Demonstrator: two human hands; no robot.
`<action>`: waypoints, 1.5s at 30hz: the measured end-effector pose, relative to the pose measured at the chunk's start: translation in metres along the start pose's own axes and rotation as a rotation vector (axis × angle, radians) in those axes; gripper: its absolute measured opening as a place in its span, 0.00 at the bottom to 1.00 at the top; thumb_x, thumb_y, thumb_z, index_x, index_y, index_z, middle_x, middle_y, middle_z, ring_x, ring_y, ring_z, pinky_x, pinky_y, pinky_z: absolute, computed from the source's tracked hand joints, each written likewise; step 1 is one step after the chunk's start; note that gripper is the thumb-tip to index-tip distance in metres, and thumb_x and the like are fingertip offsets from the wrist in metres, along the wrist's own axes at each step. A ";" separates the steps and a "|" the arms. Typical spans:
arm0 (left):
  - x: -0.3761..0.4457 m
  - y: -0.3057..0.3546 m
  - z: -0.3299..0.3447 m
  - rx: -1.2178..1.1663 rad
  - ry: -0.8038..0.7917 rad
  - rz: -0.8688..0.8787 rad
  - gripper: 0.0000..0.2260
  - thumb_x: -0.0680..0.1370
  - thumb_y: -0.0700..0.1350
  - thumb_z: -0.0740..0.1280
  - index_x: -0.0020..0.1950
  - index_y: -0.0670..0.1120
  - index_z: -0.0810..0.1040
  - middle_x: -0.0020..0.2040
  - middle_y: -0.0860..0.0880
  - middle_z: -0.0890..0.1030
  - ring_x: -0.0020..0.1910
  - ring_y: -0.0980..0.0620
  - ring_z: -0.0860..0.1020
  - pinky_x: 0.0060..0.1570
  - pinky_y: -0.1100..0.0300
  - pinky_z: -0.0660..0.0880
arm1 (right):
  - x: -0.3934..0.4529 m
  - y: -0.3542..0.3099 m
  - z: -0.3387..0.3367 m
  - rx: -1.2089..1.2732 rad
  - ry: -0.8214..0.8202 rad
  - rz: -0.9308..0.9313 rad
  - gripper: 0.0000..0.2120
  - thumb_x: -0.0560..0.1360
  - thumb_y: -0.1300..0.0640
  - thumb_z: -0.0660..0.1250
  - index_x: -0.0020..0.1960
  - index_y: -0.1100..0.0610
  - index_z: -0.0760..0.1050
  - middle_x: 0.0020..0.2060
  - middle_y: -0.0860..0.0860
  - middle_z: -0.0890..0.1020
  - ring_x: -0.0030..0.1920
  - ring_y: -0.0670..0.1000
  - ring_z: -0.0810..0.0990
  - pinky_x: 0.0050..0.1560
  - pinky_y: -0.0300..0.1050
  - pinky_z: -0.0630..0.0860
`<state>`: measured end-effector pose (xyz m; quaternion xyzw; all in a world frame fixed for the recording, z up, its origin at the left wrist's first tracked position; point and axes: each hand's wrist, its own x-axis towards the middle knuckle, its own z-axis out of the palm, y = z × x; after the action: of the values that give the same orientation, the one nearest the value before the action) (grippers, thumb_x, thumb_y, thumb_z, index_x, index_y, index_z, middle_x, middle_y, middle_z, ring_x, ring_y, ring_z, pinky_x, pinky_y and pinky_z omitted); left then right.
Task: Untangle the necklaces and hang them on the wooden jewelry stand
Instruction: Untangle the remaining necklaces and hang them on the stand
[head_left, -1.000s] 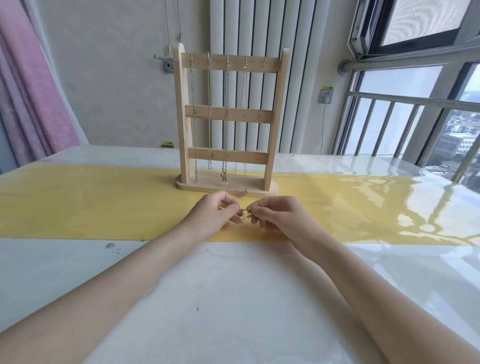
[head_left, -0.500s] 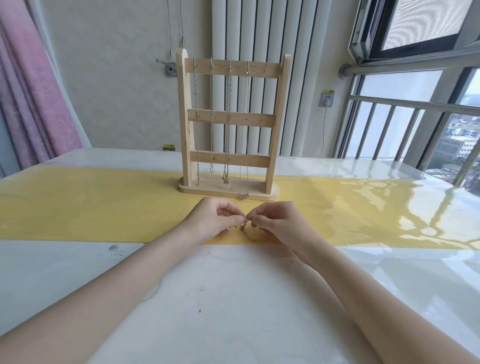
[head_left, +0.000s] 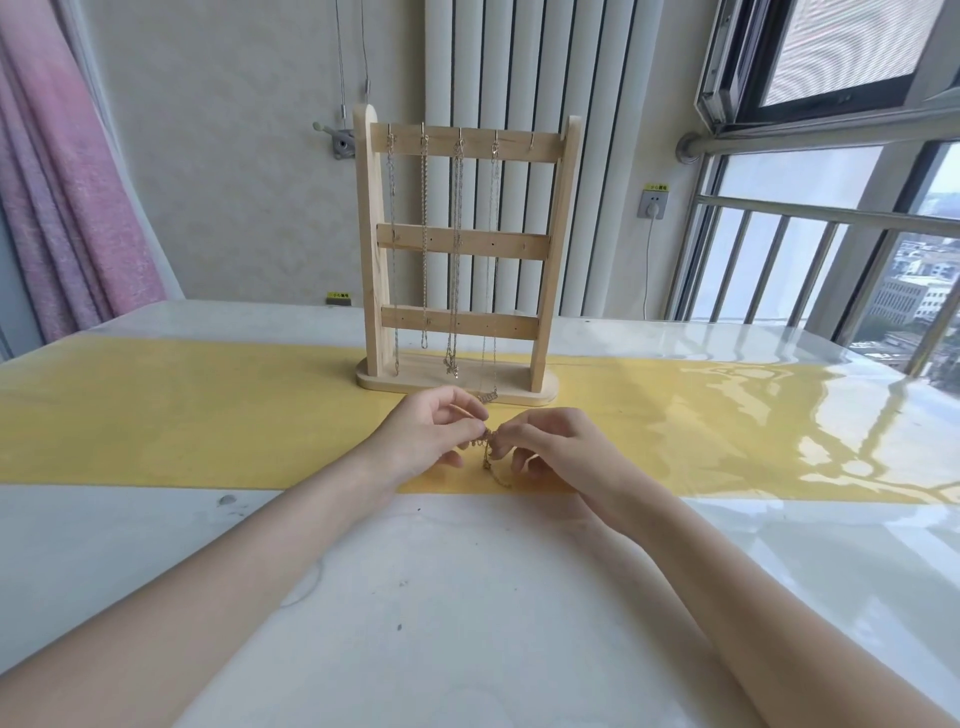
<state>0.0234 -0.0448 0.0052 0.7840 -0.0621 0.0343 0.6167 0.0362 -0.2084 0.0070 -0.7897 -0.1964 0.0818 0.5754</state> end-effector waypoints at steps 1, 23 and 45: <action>0.000 0.000 0.000 0.003 -0.006 0.014 0.05 0.77 0.37 0.65 0.44 0.46 0.76 0.36 0.51 0.77 0.34 0.59 0.74 0.33 0.66 0.74 | -0.001 0.000 0.000 0.009 -0.007 -0.010 0.12 0.78 0.57 0.65 0.37 0.56 0.78 0.36 0.47 0.81 0.35 0.46 0.73 0.39 0.38 0.69; -0.002 0.000 -0.001 0.035 -0.120 0.028 0.04 0.74 0.34 0.69 0.44 0.43 0.78 0.39 0.48 0.80 0.36 0.56 0.81 0.41 0.65 0.78 | 0.002 0.005 -0.006 0.282 0.066 0.053 0.10 0.76 0.68 0.63 0.38 0.59 0.71 0.28 0.51 0.75 0.29 0.49 0.68 0.32 0.37 0.66; -0.003 0.001 -0.009 -0.014 -0.032 -0.094 0.05 0.74 0.33 0.69 0.45 0.41 0.76 0.38 0.45 0.81 0.34 0.55 0.82 0.38 0.64 0.79 | 0.007 0.014 -0.007 0.096 0.266 -0.152 0.06 0.78 0.65 0.63 0.43 0.60 0.75 0.31 0.52 0.82 0.23 0.42 0.66 0.27 0.32 0.64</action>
<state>0.0206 -0.0360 0.0083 0.7822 -0.0352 -0.0075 0.6220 0.0482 -0.2150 -0.0030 -0.7480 -0.1733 -0.0579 0.6381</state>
